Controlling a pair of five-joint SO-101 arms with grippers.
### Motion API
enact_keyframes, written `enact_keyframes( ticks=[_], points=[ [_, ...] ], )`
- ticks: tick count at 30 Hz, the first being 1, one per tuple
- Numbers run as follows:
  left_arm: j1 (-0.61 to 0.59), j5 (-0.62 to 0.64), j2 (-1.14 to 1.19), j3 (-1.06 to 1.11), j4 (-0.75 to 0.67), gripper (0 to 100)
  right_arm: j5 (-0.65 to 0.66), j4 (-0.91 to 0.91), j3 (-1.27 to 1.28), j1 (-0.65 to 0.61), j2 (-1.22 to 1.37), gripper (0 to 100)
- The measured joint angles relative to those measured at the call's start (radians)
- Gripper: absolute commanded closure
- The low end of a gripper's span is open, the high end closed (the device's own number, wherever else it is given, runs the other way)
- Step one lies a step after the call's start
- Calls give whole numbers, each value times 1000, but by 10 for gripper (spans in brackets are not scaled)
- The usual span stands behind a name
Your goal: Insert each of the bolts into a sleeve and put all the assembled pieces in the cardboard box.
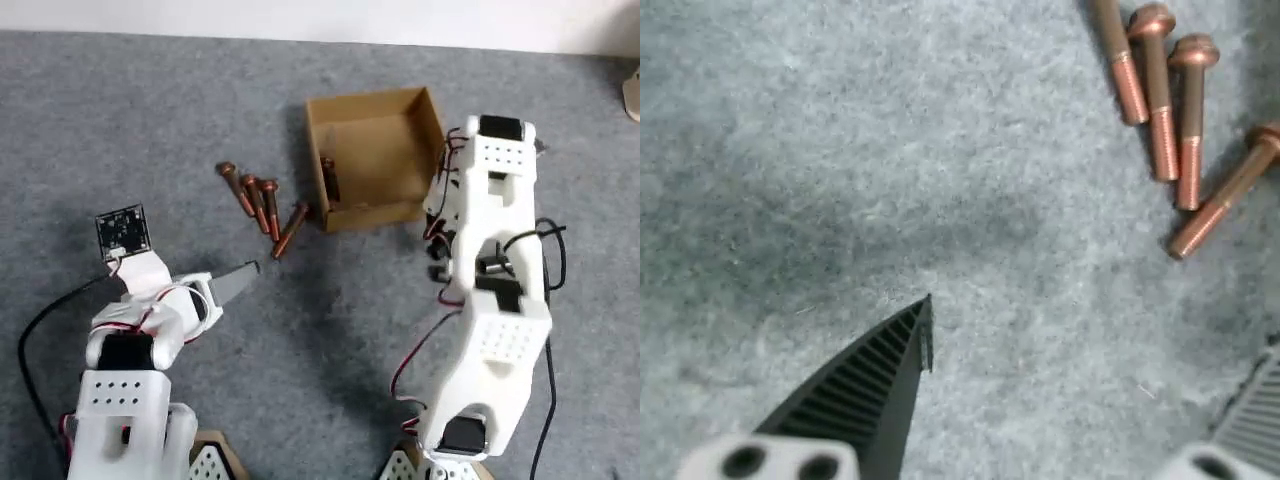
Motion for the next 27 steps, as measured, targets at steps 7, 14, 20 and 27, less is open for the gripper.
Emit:
enact_keyframes(
  ticks=[7,14,20,27],
  points=[
    [0,23,0,-80,43,550,146,0,341,-123,-250,995],
    [0,46,0,-160,83,550,209,0,511,-239,-379,995],
    [0,49,213,-273,110,550,212,0,572,-302,-508,995],
    [0,103,601,-511,110,551,213,-41,732,-315,-671,995]
  ],
)
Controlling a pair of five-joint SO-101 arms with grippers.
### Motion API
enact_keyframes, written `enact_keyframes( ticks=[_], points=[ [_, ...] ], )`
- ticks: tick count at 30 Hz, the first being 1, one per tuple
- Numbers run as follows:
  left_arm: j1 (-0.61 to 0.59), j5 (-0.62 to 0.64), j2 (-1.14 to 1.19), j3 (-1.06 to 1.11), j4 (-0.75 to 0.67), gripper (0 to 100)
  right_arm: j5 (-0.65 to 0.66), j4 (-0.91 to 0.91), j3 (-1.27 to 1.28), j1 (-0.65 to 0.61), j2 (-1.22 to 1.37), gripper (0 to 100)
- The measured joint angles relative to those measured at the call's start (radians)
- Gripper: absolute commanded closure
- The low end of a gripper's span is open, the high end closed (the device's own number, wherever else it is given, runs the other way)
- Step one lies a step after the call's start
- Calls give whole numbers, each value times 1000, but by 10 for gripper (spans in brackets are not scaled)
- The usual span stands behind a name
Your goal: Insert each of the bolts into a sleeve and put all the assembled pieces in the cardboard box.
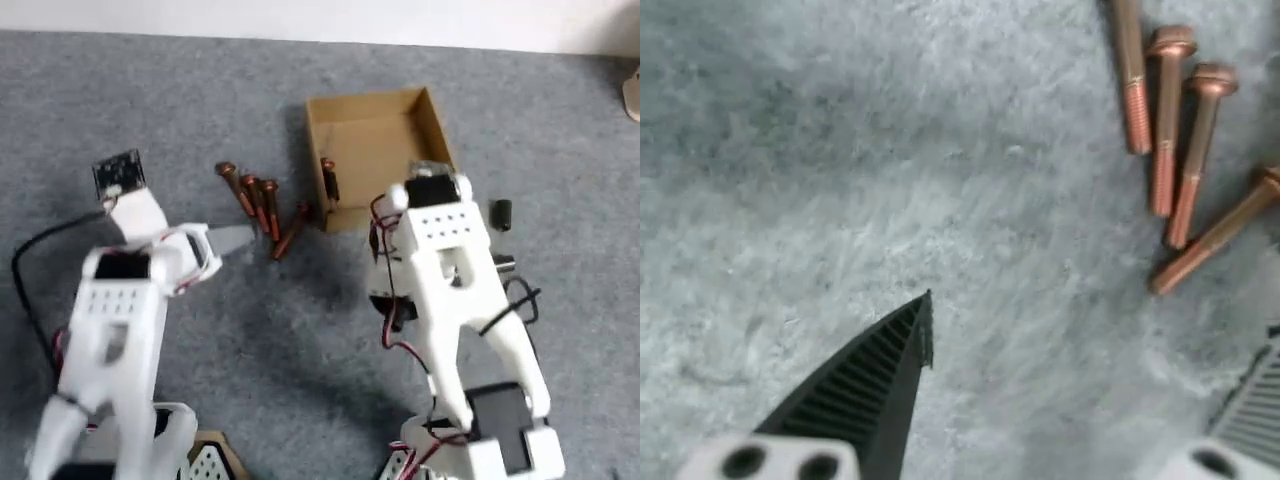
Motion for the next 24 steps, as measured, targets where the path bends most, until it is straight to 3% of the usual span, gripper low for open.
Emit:
enact_keyframes(
  ticks=[5,11,24],
  points=[
    [0,63,227,-218,0,556,0,-143,192,0,-83,995],
    [-2,101,482,-442,0,679,0,-281,341,0,-153,995],
    [2,170,904,-813,0,704,0,-316,356,0,-175,995]
  ],
)
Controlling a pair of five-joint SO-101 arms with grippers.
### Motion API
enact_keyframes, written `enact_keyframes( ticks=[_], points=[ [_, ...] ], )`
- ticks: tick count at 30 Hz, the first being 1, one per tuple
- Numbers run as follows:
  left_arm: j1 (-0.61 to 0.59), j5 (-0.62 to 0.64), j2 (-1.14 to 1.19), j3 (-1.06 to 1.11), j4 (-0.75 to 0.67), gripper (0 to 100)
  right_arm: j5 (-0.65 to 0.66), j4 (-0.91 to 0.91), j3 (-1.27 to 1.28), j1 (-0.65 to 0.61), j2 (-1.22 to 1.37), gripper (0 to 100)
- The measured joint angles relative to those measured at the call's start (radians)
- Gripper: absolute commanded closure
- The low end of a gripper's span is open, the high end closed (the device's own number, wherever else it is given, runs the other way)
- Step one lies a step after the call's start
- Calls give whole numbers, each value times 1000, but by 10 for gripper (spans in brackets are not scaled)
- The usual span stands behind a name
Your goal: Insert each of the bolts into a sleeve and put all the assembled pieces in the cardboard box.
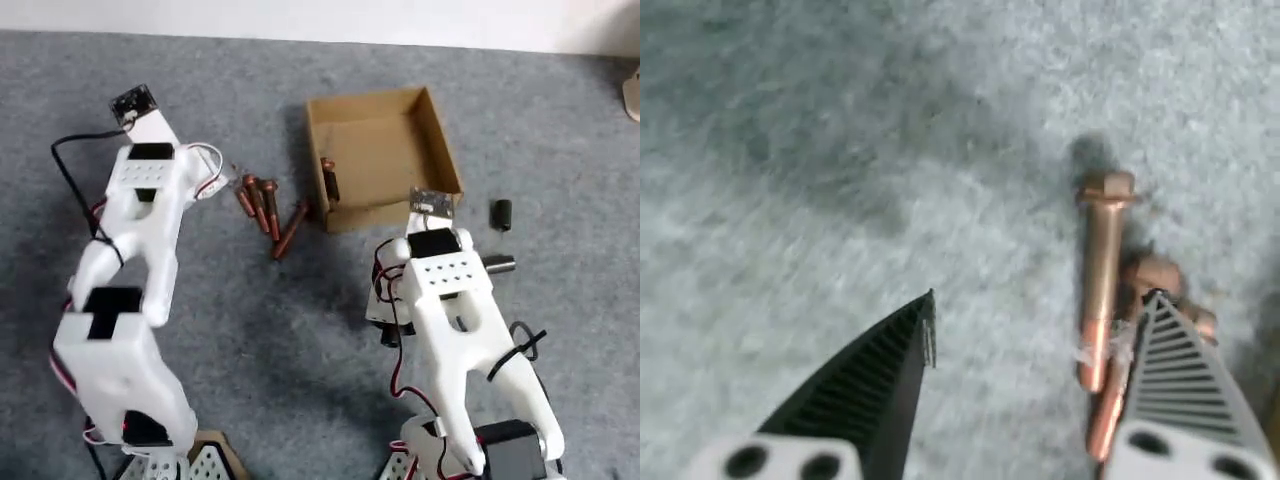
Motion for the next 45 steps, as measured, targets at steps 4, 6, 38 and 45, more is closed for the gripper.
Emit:
enact_keyframes(
  ticks=[4,6,38,45],
  points=[
    [18,6,100,-84,-2,704,0,-2,12,0,0,995],
    [21,6,140,-121,-2,704,0,-9,25,0,0,995],
    [51,14,548,-712,336,933,2,-86,66,0,-8,995],
    [77,6,580,-758,328,970,2,-49,66,0,-8,995]
  ],
)
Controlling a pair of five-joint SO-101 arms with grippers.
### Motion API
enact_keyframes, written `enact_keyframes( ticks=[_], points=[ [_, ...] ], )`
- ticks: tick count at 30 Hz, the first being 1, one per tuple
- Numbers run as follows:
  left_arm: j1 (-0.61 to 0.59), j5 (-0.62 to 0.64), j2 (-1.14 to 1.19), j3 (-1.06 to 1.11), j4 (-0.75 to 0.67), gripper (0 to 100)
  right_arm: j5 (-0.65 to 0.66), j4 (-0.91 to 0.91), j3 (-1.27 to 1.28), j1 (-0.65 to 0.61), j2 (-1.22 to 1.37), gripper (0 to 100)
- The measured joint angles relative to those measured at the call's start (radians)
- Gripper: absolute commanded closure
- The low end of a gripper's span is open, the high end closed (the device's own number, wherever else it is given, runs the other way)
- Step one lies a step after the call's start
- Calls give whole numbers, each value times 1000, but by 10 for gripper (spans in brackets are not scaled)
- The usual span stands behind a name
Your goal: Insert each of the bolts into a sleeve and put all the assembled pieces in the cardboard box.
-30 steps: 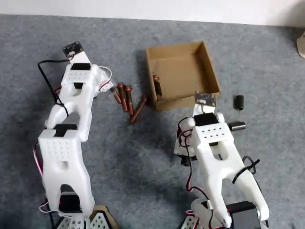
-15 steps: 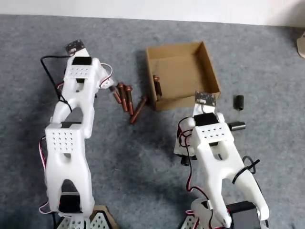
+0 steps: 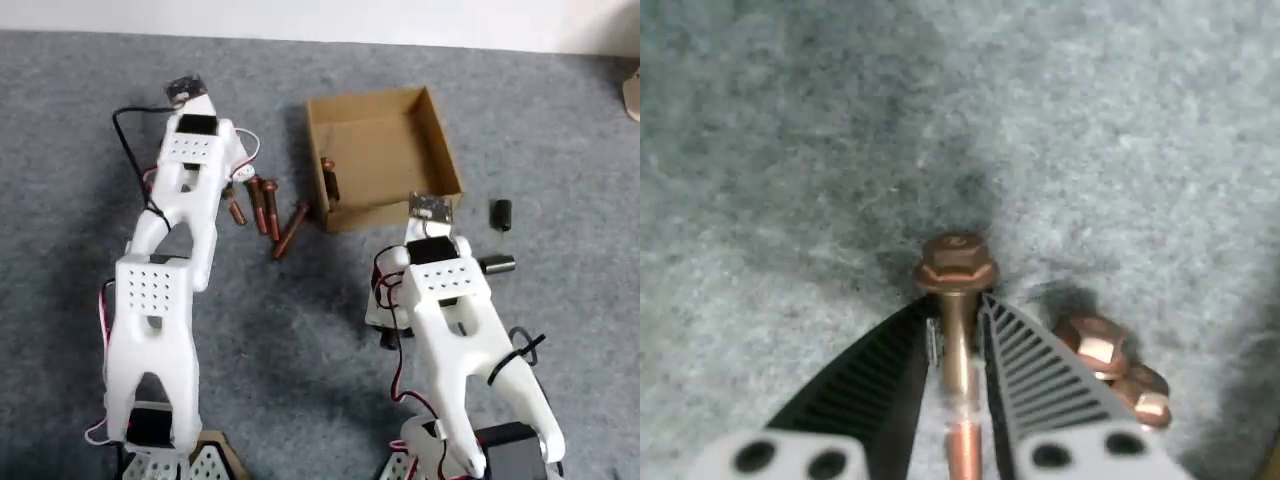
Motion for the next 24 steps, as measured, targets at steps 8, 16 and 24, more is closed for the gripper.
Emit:
enact_keyframes(
  ticks=[8,16,24],
  points=[
    [34,0,2,-14,31,995,0,15,0,-2,-52,995],
    [60,0,-28,-100,311,995,0,34,132,-3,-431,995],
    [66,-2,-34,-209,434,995,0,-308,476,-3,-827,995]
  ],
)
